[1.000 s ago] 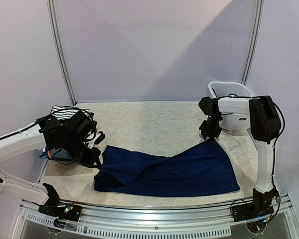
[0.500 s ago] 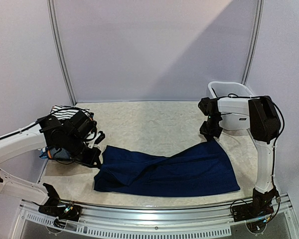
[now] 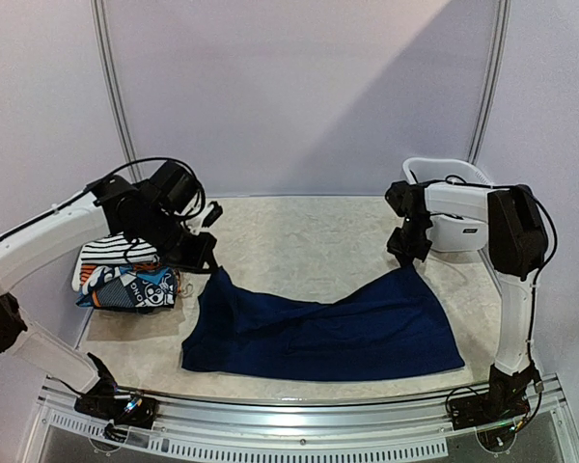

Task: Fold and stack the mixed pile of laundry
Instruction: Fold the 1/3-folded T-shirt at the center of the board.

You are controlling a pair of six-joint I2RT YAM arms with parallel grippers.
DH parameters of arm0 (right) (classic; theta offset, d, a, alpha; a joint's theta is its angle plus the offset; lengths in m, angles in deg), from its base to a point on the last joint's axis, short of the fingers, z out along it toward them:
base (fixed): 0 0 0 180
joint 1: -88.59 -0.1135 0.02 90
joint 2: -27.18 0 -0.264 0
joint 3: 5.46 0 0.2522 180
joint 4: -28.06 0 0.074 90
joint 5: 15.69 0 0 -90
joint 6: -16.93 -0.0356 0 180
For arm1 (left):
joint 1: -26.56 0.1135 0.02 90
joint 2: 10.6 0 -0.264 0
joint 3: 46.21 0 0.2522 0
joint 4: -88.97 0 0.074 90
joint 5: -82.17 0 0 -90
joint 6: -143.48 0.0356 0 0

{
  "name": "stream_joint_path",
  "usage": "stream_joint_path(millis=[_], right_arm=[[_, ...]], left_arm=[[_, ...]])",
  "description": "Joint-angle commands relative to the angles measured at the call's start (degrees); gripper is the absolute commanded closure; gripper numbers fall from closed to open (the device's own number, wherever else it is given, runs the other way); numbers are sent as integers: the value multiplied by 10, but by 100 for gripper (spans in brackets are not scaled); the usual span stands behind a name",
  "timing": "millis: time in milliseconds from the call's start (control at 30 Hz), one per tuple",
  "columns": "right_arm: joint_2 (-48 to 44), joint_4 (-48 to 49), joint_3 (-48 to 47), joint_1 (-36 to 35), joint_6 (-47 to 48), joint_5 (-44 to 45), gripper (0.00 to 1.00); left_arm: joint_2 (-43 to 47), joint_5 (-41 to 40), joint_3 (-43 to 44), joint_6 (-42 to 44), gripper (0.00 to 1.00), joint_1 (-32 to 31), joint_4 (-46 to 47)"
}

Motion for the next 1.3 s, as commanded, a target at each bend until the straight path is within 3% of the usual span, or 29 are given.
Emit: stream_joint_path(millis=[0, 333, 567, 733, 900, 1267], right_arm=[[-65, -14, -29, 0, -12, 16, 100], [-136, -37, -14, 18, -36, 47, 100], [-175, -24, 54, 32, -55, 49, 100], [-184, 20, 81, 34, -57, 22, 100], [-173, 60, 81, 35, -40, -12, 100], [-125, 76, 38, 35, -26, -1, 100]], left_arm=[[-72, -3, 99, 29, 100, 19, 3], [-237, -4, 324, 55, 100, 61, -20], [-331, -8, 449, 83, 100, 78, -59], [-344, -19, 473, 91, 100, 78, -82], [-319, -103, 472, 101, 100, 79, -118], [-331, -158, 514, 128, 100, 111, -148]])
